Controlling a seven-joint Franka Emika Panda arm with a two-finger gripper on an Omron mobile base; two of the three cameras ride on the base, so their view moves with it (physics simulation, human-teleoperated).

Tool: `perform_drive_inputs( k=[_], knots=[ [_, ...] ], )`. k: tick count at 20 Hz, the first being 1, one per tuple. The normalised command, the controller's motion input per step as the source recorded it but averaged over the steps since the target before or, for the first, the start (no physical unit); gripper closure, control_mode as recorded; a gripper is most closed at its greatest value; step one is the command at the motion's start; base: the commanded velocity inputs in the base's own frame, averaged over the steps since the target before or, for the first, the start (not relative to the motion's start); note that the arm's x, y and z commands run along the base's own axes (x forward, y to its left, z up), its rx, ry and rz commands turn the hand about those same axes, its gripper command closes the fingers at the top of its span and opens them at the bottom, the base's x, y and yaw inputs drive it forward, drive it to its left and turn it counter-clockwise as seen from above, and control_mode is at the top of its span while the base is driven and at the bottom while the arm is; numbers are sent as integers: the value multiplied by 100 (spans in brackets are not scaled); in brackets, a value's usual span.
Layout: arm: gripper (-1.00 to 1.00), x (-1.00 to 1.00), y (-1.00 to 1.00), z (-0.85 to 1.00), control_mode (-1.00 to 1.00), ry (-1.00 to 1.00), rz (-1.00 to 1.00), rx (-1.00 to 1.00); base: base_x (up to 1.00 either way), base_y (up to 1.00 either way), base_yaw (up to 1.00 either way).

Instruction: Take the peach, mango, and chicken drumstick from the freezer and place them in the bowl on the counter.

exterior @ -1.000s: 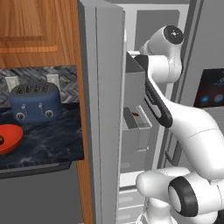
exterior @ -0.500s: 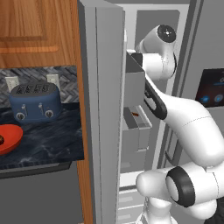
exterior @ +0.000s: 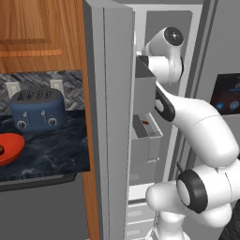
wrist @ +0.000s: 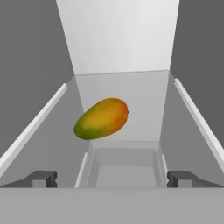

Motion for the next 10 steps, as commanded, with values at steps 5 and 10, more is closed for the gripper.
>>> perform_drive_inputs(
  k=[5, 10],
  knots=[
    [-100, 37, 12, 0, -100, 1, 0, 0, 0, 0, 0],
    [-100, 33, 5, 0, -100, 4, 0, 0, 0, 0, 0]
  ],
)
